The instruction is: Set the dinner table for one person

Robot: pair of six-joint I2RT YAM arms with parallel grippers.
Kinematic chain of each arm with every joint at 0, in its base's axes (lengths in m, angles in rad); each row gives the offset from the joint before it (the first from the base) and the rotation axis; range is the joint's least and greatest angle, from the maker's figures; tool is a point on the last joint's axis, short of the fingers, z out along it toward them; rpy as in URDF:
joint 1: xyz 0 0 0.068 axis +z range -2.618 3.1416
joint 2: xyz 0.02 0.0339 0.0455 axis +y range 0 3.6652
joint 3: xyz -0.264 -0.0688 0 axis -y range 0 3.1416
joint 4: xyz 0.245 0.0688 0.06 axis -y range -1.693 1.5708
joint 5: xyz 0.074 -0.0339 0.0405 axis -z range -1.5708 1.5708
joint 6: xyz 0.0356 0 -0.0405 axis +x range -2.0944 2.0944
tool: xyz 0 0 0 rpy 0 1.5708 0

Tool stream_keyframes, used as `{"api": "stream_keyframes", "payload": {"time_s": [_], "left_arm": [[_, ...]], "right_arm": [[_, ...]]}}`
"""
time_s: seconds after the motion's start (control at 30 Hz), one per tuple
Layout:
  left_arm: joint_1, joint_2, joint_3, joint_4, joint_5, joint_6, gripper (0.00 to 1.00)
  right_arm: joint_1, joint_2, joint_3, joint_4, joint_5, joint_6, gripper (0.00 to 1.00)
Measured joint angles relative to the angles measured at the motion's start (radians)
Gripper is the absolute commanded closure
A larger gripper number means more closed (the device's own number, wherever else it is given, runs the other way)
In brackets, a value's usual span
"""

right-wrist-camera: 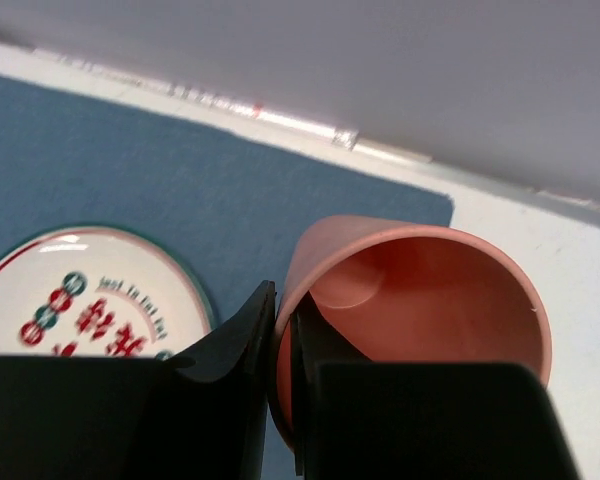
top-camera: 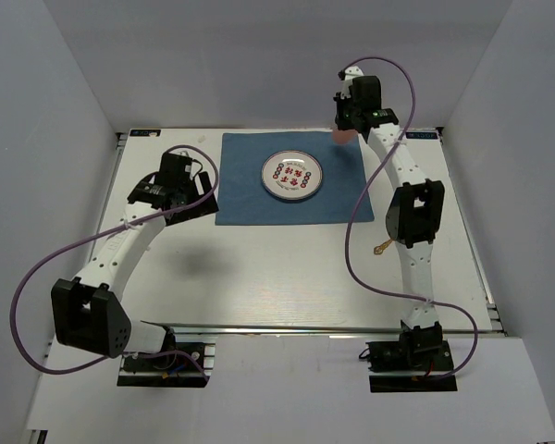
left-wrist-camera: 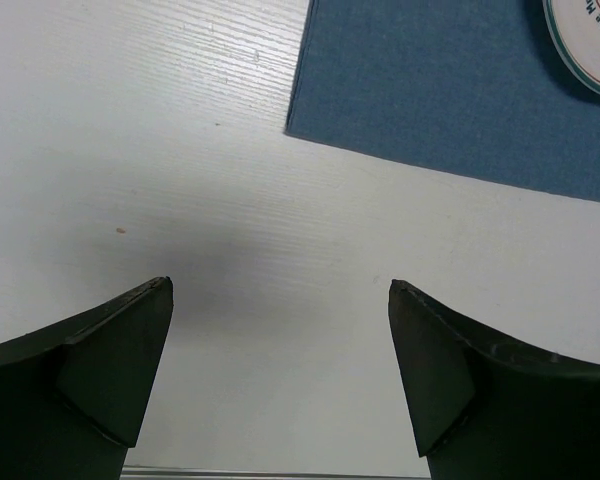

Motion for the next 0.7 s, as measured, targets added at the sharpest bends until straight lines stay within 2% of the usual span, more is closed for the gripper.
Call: {"api": "stream_keyframes", "payload": {"time_s": [0.27, 0.57, 0.67, 0.7], "left_arm": [[0.0, -0.027, -0.004, 0.015, 0.002, 0.015, 0.02], [0.0, -0.027, -0.004, 0.018, 0.01, 0.025, 0.02], [0.0, -0.027, -0.004, 0.018, 0.012, 0.025, 0.02], [0.0, -0.027, -0.005, 0.018, 0.013, 0.026, 0.02]], "right_arm": [[0.014, 0.095, 0.046, 0.086, 0.098, -0.067, 1.0], [0.024, 0.156, 0.047, 0.121, 0.112, -0.072, 1.0], [0.023, 0.157, 0.047, 0.121, 0.113, -0.071, 0.74], [0.023, 0.157, 0.047, 0.124, 0.113, -0.071, 0.5]]}}
